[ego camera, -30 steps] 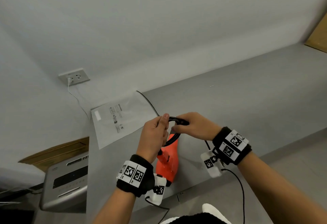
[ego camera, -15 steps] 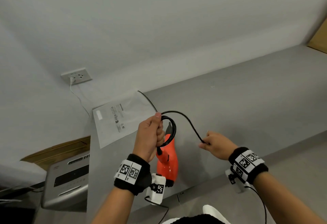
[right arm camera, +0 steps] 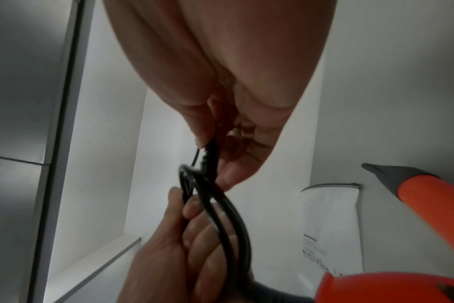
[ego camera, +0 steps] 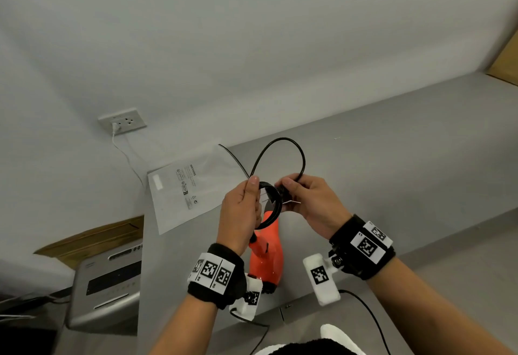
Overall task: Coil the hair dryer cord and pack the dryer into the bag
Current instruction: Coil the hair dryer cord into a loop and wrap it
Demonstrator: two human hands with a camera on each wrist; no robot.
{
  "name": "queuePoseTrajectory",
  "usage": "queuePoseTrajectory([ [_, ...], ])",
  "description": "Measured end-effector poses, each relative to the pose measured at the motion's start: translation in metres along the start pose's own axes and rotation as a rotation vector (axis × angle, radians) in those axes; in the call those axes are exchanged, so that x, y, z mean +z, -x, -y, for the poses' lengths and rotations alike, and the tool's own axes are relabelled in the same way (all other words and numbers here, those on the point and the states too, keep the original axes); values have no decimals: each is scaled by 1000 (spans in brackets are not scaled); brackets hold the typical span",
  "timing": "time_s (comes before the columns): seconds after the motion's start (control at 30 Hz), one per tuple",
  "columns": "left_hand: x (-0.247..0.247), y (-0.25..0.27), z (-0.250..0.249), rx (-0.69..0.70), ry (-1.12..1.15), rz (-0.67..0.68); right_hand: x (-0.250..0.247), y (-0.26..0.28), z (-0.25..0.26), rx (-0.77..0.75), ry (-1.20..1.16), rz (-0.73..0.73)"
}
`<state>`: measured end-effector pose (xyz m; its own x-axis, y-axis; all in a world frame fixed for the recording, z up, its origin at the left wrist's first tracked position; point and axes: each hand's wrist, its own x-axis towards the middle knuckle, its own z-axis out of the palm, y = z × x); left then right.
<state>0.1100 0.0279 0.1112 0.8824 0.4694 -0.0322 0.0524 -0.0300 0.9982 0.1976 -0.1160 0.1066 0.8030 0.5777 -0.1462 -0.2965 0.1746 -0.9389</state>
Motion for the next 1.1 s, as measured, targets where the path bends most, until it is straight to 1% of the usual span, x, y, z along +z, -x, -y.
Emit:
queuePoseTrajectory([
  [0.17,9,2,2,102,-168,-60,9,8,4,138,-2,160],
  [0.23,10,-1,2,110,-196,-72,18,13,6,167,54,180],
  [0.37,5,-7,9,94,-170,-104,24,17,3,51,311,168],
  [0.43,2,-7,12,107,-145,-81,24,18,3,44,346,120],
  [0.5,2,-6,13,118,-144,-55,21,19,6,47,395,112],
  [0.57,0,-7,13,90,-125,-78,14,19,8,25,524,141],
  [0.67,-8,-12,11,18,7,-151,-4,19,5,7,698,219],
  [0.77,-17,-16,7,-9,77,-183,-31,23,-13,85,852,281],
  [0.83,-23,-18,7,-20,117,-201,-53,27,-33,147,1040,302],
  [0.93,-26,-16,7,-25,83,-166,-78,31,-62,231,1209,269],
  [1.03,-15,-8,5,-26,58,-93,-80,25,-77,177,1495,220],
  [1.07,-11,-7,4,-38,84,-80,-77,22,-76,176,1532,182],
  [1.1,-8,-6,2,-50,125,-73,-74,19,-76,172,1510,146],
])
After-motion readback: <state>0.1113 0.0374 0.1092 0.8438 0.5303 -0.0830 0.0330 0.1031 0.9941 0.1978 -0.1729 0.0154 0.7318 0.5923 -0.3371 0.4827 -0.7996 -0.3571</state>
